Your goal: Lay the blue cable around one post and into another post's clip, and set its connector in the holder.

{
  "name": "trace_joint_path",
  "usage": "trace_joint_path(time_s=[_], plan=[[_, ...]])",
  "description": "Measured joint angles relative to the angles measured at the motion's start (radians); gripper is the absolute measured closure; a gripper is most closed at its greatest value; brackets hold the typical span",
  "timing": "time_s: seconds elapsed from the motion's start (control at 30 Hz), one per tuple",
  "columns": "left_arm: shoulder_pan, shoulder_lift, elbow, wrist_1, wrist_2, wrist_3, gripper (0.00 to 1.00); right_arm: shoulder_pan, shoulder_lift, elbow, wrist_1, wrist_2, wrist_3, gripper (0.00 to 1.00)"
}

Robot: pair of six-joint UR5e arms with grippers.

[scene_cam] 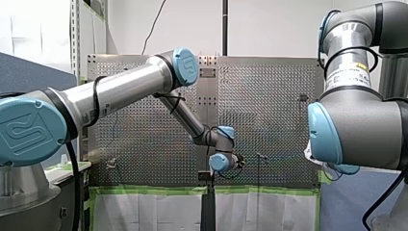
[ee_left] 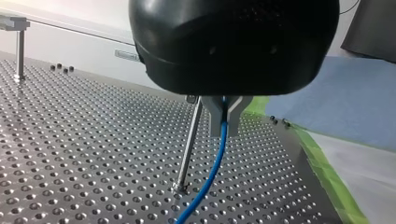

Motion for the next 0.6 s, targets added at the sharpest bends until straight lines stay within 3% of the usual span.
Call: trace_joint_path(time_s=[0.6], plan=[[0.004,-0.001,0.031,-0.01,0.004,0.0,0.99,0.004,0.002,-0.011,0.003,0.0,-0.004,0.83]])
